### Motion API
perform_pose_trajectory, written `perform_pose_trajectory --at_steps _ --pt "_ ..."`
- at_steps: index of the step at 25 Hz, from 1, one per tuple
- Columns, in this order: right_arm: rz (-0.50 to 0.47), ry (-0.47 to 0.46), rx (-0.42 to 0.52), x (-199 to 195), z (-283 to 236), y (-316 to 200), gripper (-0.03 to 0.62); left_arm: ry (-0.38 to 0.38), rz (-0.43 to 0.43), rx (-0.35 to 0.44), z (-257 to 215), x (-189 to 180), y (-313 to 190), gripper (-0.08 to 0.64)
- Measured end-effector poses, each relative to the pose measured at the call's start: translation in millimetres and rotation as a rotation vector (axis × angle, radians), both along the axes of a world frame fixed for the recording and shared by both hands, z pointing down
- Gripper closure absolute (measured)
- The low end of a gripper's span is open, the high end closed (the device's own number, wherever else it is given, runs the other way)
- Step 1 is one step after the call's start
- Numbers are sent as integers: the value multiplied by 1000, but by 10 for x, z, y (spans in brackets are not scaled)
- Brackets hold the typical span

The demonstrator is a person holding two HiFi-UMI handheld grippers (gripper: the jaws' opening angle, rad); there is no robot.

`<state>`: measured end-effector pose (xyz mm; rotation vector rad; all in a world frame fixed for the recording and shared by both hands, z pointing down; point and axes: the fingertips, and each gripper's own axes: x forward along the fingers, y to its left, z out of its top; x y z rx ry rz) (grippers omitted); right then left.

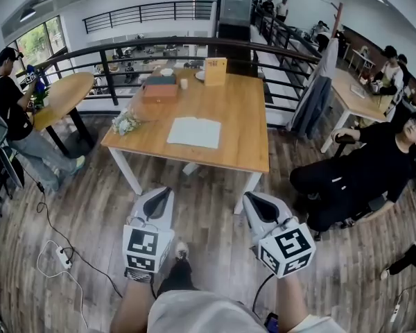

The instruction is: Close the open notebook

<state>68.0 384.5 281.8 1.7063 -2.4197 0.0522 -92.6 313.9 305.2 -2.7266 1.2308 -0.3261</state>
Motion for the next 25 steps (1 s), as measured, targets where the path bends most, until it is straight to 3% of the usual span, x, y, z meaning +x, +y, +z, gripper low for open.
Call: perform_pose_trajectory --at_steps 8,25 --pt "10 13 -5 167 71 -526 592 -13 -12 -6 143 132 -575 558" --pt "37 28 -20 364 22 -2595 592 -23 15 -35 209 344 -2669 558"
